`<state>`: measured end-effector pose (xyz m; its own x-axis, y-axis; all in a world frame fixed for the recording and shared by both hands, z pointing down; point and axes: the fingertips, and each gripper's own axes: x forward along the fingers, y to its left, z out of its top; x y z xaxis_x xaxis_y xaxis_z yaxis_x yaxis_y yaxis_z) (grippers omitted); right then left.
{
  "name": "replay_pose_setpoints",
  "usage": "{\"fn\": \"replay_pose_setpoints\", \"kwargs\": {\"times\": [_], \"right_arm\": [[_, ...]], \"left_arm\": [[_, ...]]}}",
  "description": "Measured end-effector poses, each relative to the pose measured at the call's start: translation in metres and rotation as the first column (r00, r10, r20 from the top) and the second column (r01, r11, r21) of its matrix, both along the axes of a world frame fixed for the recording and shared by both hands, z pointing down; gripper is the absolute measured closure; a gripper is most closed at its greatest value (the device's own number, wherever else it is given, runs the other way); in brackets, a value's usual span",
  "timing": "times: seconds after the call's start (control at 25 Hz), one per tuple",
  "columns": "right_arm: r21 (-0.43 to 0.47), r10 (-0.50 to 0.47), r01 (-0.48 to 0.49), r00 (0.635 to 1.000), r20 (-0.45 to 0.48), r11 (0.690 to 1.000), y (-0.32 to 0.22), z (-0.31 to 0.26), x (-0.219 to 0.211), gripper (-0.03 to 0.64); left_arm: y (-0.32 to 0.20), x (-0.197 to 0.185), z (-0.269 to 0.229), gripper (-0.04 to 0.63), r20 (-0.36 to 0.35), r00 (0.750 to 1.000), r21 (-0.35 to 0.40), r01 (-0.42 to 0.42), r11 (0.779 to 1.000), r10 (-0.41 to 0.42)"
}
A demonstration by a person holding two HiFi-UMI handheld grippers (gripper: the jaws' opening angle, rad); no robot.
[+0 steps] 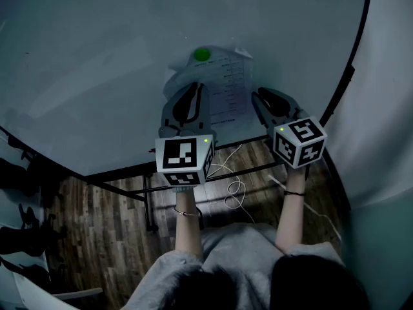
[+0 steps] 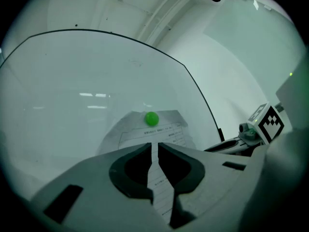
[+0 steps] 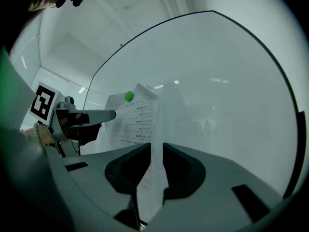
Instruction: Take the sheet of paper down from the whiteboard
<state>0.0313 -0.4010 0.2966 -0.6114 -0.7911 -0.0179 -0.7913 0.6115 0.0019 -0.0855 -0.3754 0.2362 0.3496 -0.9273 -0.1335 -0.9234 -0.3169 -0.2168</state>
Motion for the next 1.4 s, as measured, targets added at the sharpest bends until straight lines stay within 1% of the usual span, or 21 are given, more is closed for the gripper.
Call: {"fn": "replay_pose_setpoints", "kwargs": {"times": [0.16, 0.24, 0.52, 0.68, 0.84, 0.92, 1.2, 1.32, 1.4], "right_arm": [[0.005, -0.029, 0.029, 1.000, -0.003, 1.000, 0.001, -0.003, -0.004, 0.548], [0.009, -0.040, 0.040, 0.999, -0.005, 0.999, 0.002, -0.004, -0.006, 0.546], [0.012, -0.065, 0.065, 0.998, -0.003, 0.998, 0.009, -0.008, -0.013, 0.529], [0.008, -0.058, 0.058, 0.998, -0.005, 0.998, 0.008, -0.008, -0.015, 0.506], [0.002, -0.048, 0.048, 0.999, -0.002, 0.999, 0.006, -0.006, -0.016, 0.497], [0.002, -0.042, 0.042, 0.999, 0.000, 0.999, 0.005, -0.008, -0.016, 0.497], [-0.001, -0.050, 0.050, 0.999, 0.008, 0.999, 0.000, -0.006, -0.018, 0.499], [0.002, -0.072, 0.072, 0.997, 0.027, 0.997, -0.001, -0.009, -0.022, 0.499], [0.003, -0.086, 0.086, 0.996, 0.018, 0.996, -0.002, -0.009, -0.026, 0.499]], "left_arm": [[0.000, -0.002, -0.012, 0.555, 0.003, 1.000, 0.031, 0.029, 0.999, -0.029], [-0.002, -0.002, -0.017, 0.531, 0.006, 0.999, 0.038, 0.036, 0.999, -0.037], [-0.003, 0.011, -0.040, 0.462, 0.061, 0.997, 0.075, 0.044, 0.996, -0.048], [-0.009, 0.015, -0.051, 0.456, 0.105, 0.991, 0.098, 0.078, 0.992, -0.088], [-0.014, 0.017, -0.055, 0.456, 0.170, 0.975, 0.115, 0.125, 0.985, -0.144], [-0.016, 0.018, -0.056, 0.456, 0.191, 0.968, 0.121, 0.141, 0.983, -0.163], [-0.026, 0.023, -0.049, 0.456, 0.236, 0.954, 0.135, 0.156, 0.979, -0.184], [-0.027, 0.023, -0.048, 0.456, 0.251, 0.947, 0.147, 0.169, 0.975, -0.202], [-0.028, 0.024, -0.047, 0.456, 0.269, 0.939, 0.160, 0.176, 0.971, -0.214]]}}
